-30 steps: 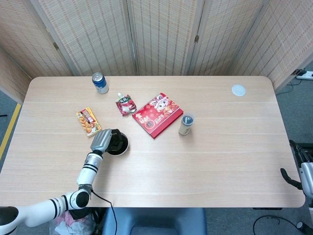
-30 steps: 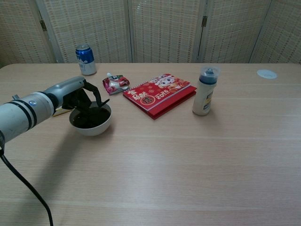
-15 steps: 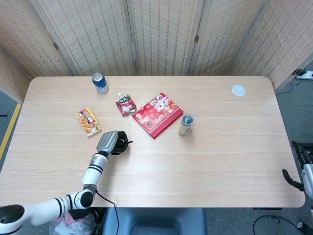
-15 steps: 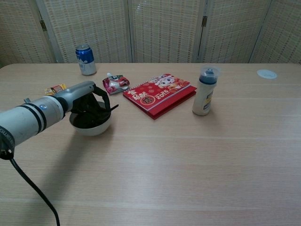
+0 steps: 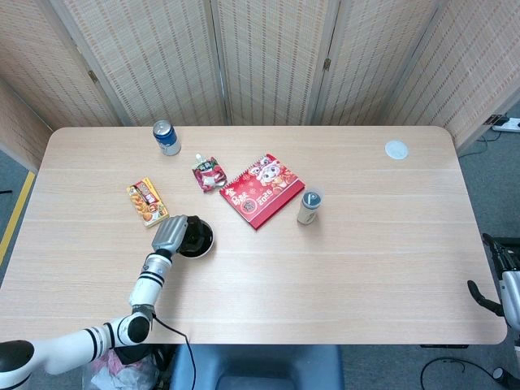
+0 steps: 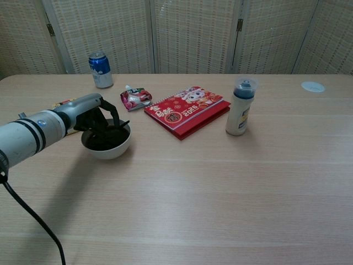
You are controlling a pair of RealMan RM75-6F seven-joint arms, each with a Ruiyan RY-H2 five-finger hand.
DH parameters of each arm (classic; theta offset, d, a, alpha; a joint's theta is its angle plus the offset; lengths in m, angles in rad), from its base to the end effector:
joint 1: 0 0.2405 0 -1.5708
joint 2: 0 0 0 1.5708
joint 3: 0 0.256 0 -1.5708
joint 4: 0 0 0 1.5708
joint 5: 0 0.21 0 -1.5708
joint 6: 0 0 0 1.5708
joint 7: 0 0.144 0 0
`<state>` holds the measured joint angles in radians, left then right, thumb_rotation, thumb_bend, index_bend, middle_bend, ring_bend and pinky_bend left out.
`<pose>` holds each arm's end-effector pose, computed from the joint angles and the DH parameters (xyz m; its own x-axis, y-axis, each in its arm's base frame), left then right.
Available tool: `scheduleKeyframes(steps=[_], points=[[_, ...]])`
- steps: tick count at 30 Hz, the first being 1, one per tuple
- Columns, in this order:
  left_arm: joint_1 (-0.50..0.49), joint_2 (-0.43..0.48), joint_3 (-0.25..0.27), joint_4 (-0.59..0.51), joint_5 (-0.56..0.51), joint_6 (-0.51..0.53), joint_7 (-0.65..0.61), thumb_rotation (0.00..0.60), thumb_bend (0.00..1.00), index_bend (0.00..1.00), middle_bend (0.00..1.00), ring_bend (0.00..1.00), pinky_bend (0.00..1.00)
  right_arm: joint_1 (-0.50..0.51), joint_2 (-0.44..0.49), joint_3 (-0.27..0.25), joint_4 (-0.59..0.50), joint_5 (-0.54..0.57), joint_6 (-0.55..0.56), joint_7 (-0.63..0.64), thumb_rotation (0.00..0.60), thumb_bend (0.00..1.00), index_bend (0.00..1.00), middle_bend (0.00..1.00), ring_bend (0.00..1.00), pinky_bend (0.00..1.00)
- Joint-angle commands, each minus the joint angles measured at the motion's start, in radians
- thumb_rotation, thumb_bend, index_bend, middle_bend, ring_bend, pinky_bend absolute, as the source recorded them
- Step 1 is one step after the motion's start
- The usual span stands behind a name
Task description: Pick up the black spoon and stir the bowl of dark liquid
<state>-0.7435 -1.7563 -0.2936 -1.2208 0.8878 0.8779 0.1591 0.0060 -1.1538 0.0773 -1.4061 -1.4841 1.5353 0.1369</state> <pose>-0.1707 0.3708 -0.0578 0.0968 0.3595 0.9281 0.9952 -0.0500 -0.0844 -0.3570 -0.1613 0.1820 0.4270 0.0566 0.9025 -0.9026 0.0870 0.4216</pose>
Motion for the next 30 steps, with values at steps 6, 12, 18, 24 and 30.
scheduleKeyframes(steps=[6,12,18,24,30], points=[[0.005,0.007,0.021,-0.052,0.024,0.012,0.012,0.600,0.48,0.67,1.00,0.99,1.00,-0.002,-0.001,-0.001,0.002,-0.001,0.003,0.003,0.600,0.24,0.00,0.20,0.35,0.27],[-0.029,-0.037,-0.002,0.012,-0.005,-0.006,0.027,0.600,0.48,0.67,1.00,0.99,1.00,-0.005,-0.001,0.002,0.004,0.002,0.007,0.012,0.600,0.24,0.00,0.20,0.35,0.28],[-0.047,-0.053,-0.028,0.064,-0.033,-0.007,0.032,0.600,0.48,0.67,1.00,0.99,1.00,-0.003,-0.001,0.004,0.007,0.000,0.010,0.015,0.600,0.24,0.00,0.20,0.35,0.27],[-0.025,-0.021,-0.017,0.034,-0.028,0.012,0.035,0.600,0.48,0.67,1.00,0.99,1.00,0.003,-0.005,0.006,0.015,-0.001,0.002,0.021,0.600,0.24,0.00,0.20,0.35,0.27],[0.006,0.024,0.013,-0.034,-0.009,0.030,0.042,0.600,0.48,0.67,1.00,0.99,1.00,0.008,-0.008,0.006,0.021,-0.006,0.000,0.025,0.600,0.24,0.00,0.20,0.35,0.27]])
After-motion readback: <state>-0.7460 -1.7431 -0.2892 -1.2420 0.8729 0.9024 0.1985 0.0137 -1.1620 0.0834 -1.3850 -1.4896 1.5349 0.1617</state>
